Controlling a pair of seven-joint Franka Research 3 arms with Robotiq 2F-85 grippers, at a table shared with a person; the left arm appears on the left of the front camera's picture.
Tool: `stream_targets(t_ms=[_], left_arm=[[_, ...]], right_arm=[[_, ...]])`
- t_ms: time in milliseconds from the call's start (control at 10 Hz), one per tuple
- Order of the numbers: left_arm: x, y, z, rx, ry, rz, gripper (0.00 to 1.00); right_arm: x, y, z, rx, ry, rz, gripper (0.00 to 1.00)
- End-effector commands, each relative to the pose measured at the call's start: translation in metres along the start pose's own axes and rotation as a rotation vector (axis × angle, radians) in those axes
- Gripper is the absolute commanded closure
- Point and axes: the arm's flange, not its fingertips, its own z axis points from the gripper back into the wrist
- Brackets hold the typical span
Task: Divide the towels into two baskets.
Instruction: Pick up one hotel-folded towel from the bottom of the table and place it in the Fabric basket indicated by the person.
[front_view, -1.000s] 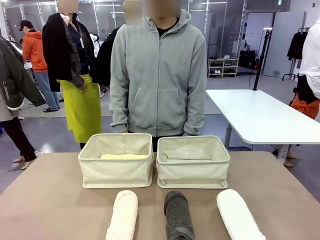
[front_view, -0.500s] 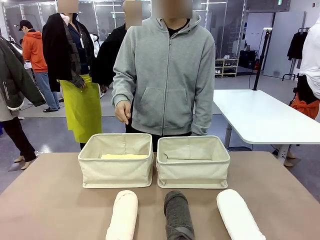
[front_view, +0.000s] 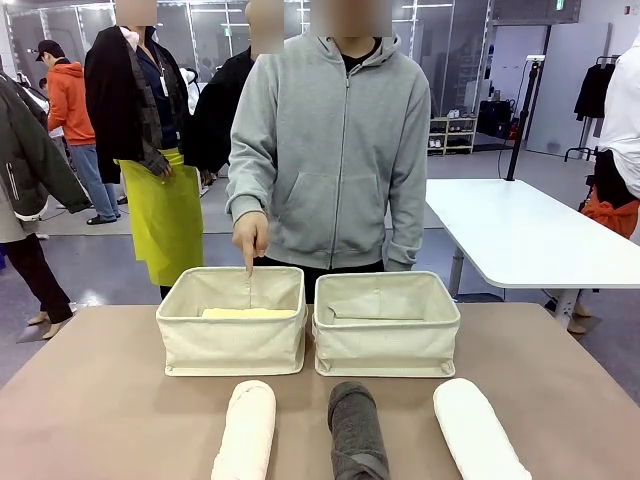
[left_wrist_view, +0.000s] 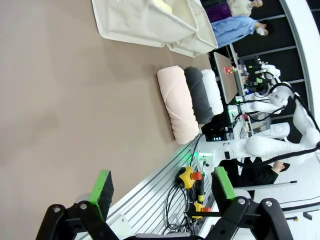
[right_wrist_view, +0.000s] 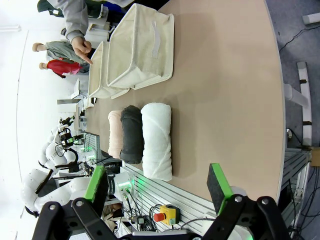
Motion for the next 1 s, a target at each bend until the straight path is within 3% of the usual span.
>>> stream_targets(t_ms=[0, 200, 400, 600, 900], left_arm=[[0.0, -0.029, -0.049, 0.066, 0.006, 0.13, 0.0], [0.002, -0.052, -0.091, 0.229, -0.018, 0.206, 0.0], [0.003, -0.081, -0.127, 0.251, 0.006, 0.241, 0.0], [-0.001, -0.102, -0.163, 0.341, -0.033, 0.284, 0.0], [-0.022, -0.129, -0.22, 0.402, -0.001, 0.217, 0.0]], right_arm=[[-0.001, 0.003, 0.002, 0.011, -0.006, 0.007, 0.0], [-0.001, 0.003, 0.002, 0.011, -0.006, 0.007, 0.0], [-0.001, 0.003, 0.002, 0.011, -0.006, 0.007, 0.0], [-0.001, 0.003, 0.002, 0.011, -0.006, 0.007, 0.0], [-0.001, 0.003, 0.002, 0.011, -0.006, 0.007, 0.0]])
